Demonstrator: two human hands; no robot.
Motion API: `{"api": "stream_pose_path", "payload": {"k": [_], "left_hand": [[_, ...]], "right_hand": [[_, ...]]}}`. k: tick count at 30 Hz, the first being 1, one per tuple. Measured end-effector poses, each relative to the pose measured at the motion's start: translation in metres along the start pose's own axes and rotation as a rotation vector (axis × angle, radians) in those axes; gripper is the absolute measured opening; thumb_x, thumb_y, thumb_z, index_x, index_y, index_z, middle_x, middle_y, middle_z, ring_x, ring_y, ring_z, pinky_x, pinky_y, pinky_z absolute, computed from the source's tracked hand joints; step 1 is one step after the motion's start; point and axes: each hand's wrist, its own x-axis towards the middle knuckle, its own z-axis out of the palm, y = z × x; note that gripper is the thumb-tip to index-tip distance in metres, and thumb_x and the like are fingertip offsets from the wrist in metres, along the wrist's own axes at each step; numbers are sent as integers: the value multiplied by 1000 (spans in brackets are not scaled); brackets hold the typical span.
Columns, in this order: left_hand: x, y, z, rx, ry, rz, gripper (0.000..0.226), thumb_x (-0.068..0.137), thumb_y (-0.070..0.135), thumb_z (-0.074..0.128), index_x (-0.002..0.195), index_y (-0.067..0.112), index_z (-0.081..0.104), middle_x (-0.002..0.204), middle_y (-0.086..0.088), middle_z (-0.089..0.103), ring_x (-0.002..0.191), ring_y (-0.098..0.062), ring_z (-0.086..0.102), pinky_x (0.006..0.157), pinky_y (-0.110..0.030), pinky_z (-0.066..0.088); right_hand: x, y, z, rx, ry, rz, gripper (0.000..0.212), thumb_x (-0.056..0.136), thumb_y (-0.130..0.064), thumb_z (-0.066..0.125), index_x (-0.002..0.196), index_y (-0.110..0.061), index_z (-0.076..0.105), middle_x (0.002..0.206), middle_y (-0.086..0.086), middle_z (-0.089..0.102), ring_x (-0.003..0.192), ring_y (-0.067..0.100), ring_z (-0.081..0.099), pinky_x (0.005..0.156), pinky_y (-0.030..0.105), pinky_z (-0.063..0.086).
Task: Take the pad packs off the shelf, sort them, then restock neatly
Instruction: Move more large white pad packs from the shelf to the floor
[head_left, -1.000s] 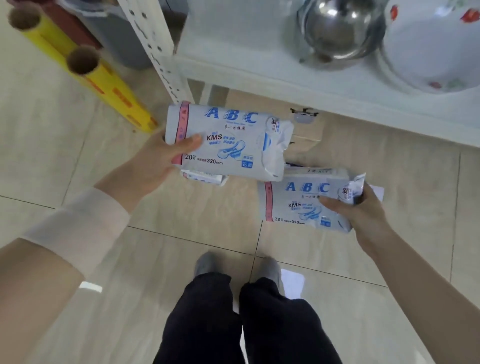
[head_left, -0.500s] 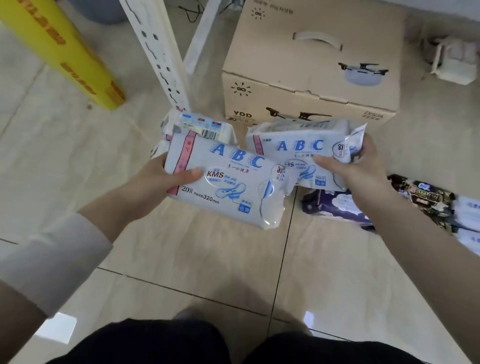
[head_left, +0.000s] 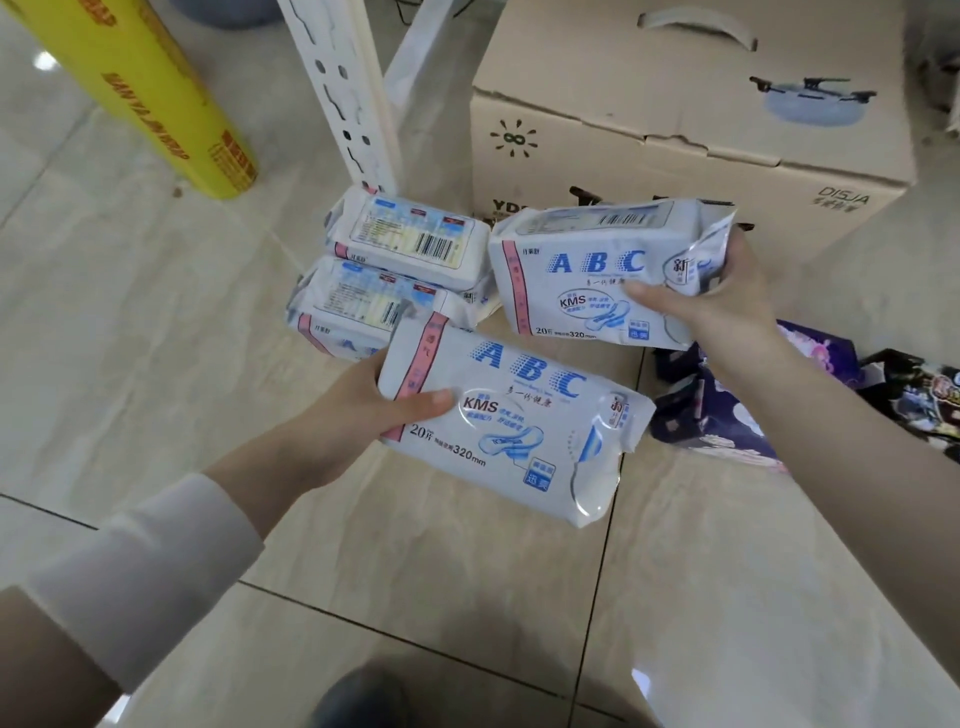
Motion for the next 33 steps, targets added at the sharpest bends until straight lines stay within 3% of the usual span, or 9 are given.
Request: {"api": "stream_pose_path", "payload": {"k": [5, 9, 11, 14, 20, 24, 29, 33], "left_hand": [[3, -4, 5, -19, -14, -21, 40, 68, 24, 76, 104, 22, 61, 96, 6, 73, 88, -14, 70, 67, -22, 55], [3, -8, 6, -19, -1, -28, 49, 58, 35, 77, 103, 23, 62, 96, 4, 73, 88, -17, 70, 70, -27, 57], [3, -11, 7, -8, 1, -36, 56, 53, 41, 75, 104, 23, 63, 98, 2, 73, 90, -18, 70, 78, -36, 57], [1, -13, 10, 18, 1, -45, 55, 50, 45, 74, 101, 25, 64, 97, 3, 73, 89, -18, 70, 85, -44, 54], [1, -14, 14, 33, -5, -61, 60, 52, 45, 75, 106, 24, 62, 100, 2, 72, 94, -19, 69, 89, -50, 51], [0, -14, 15, 40, -11, -59, 60, 52, 45, 74, 107, 24, 62, 100, 3, 72, 93, -18, 69, 87, -47, 53], [1, -15, 17, 33, -18, -59, 51, 59, 36, 76, 106, 24, 61, 98, 5, 73, 90, -15, 70, 81, -38, 54], [0, -15, 18, 21, -16, -55, 60, 51, 43, 75, 106, 24, 61, 98, 5, 73, 90, -16, 69, 78, -35, 55]], "right_hand": [[8, 17, 0, -42, 10, -14, 66, 60, -11, 85, 113, -17, 45, 114, 1, 63, 100, 11, 65, 82, 38, 56], [12, 27, -3, -186, 25, -34, 67, 61, -14, 85, 111, -14, 40, 122, 8, 56, 105, 13, 61, 82, 29, 56], [15, 26, -3, -234, 25, -79, 78, 62, -13, 85, 124, -15, 37, 131, 4, 48, 113, 9, 54, 86, 17, 51], [19, 22, -2, -274, -6, -164, 95, 62, -10, 84, 139, -17, 27, 139, -7, 33, 126, 4, 39, 98, 10, 39], [22, 17, -3, -349, -75, -177, 84, 66, -14, 83, 134, -22, 35, 129, -7, 44, 112, 3, 47, 80, 1, 42], [25, 15, -3, -421, -123, -202, 83, 63, -16, 85, 131, -22, 37, 126, -5, 47, 111, 7, 50, 81, 3, 43], [28, 8, -2, -466, -140, -244, 82, 59, -19, 86, 127, -17, 40, 121, -2, 46, 113, 12, 48, 93, 24, 45], [28, 5, 5, -503, -137, -277, 82, 57, -22, 87, 125, -16, 41, 120, -1, 47, 110, 13, 48, 90, 23, 43]]}}
